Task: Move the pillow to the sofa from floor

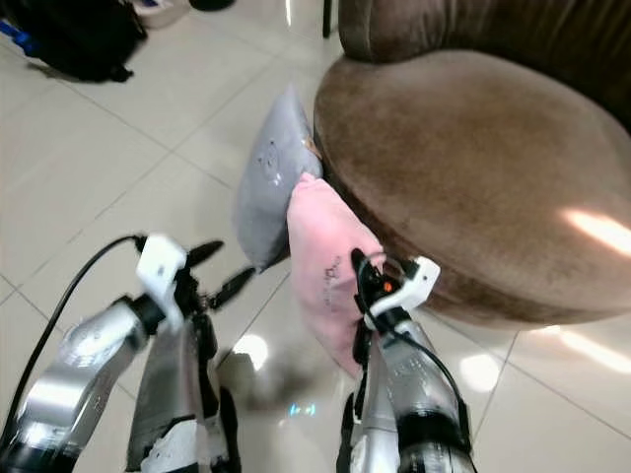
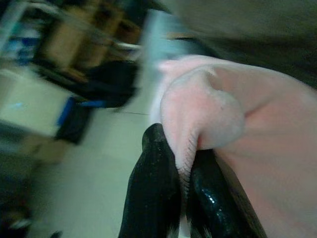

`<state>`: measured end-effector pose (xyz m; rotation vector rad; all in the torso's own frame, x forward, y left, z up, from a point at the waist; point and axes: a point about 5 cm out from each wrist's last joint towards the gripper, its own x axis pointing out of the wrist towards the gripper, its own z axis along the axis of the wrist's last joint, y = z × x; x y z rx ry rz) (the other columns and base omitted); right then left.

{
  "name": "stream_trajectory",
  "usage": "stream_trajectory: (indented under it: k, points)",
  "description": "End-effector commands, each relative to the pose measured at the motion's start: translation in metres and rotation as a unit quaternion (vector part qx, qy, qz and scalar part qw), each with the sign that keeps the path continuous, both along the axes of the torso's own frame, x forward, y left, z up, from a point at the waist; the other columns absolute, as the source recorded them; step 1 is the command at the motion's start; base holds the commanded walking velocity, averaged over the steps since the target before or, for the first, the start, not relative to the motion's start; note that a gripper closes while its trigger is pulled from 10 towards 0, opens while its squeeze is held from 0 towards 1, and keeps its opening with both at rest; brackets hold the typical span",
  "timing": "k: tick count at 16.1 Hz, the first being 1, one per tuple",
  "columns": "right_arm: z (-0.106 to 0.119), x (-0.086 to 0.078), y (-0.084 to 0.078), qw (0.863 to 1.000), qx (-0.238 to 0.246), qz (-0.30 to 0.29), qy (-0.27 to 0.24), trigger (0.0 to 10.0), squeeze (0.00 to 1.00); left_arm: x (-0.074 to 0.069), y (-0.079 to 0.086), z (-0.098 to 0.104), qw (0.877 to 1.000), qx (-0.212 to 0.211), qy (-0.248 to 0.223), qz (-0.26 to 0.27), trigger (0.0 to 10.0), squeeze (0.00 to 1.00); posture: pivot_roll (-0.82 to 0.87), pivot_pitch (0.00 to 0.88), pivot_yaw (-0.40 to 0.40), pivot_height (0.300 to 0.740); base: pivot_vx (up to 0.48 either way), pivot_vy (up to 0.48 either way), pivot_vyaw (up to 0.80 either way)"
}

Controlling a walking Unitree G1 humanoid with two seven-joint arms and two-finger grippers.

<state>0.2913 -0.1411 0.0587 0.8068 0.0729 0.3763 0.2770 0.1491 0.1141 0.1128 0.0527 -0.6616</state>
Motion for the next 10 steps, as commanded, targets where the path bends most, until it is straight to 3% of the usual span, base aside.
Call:
stream_trajectory:
  k: [1, 3, 4, 7, 8, 9, 10]
  points:
    - [0.022, 0.003, 0.000, 0.998, 0.013, 0.022, -0.052, 0.0, 0.00, 0.005, 0.002, -0.008, 1.000, 0.005, 0.008, 0.009, 10.0, 0.00, 0.06, 0.120, -0.019, 0.519, 0.000, 0.000, 0.00]
    - [0.065, -0.008, 0.003, 0.990, 0.034, 0.050, -0.125, 0.0, 0.00, 0.024, 0.002, -0.009, 1.000, -0.013, 0.004, 0.028, 10.0, 0.00, 0.02, 0.074, -0.012, 0.519, 0.000, 0.000, 0.00]
    - [0.069, -0.008, 0.003, 0.990, 0.034, 0.050, -0.131, 0.0, 0.00, 0.026, 0.002, -0.009, 0.999, -0.014, 0.003, 0.031, 10.0, 0.00, 0.02, 0.071, -0.011, 0.519, 0.000, 0.000, 0.00]
    - [0.119, -0.006, -0.004, 0.983, 0.041, -0.016, -0.180, 0.0, 0.00, 0.040, 0.006, -0.007, 0.998, -0.013, -0.026, 0.057, 10.0, 0.00, 0.00, 0.030, -0.004, 0.519, 0.000, 0.000, 0.00]
    - [0.155, -0.003, -0.008, 0.973, 0.014, -0.071, -0.218, 0.0, 0.00, 0.046, 0.012, -0.006, 0.995, -0.014, -0.051, 0.088, 10.0, 0.00, -0.01, 0.016, 0.004, 0.519, 0.000, 0.000, 0.00]
    - [0.163, -0.002, -0.009, 0.970, -0.004, -0.094, -0.225, 0.0, 0.00, 0.047, 0.013, -0.005, 0.994, -0.016, -0.056, 0.096, 10.0, 0.00, -0.01, 0.014, 0.004, 0.519, 0.000, 0.000, 0.00]
    - [0.184, 0.004, -0.010, 0.964, -0.035, -0.129, -0.230, 10.0, 0.00, 0.044, 0.015, 0.005, 0.989, -0.013, -0.078, 0.122, 10.0, 0.00, 0.00, 0.000, 0.001, 0.519, 0.000, 0.000, 0.00]
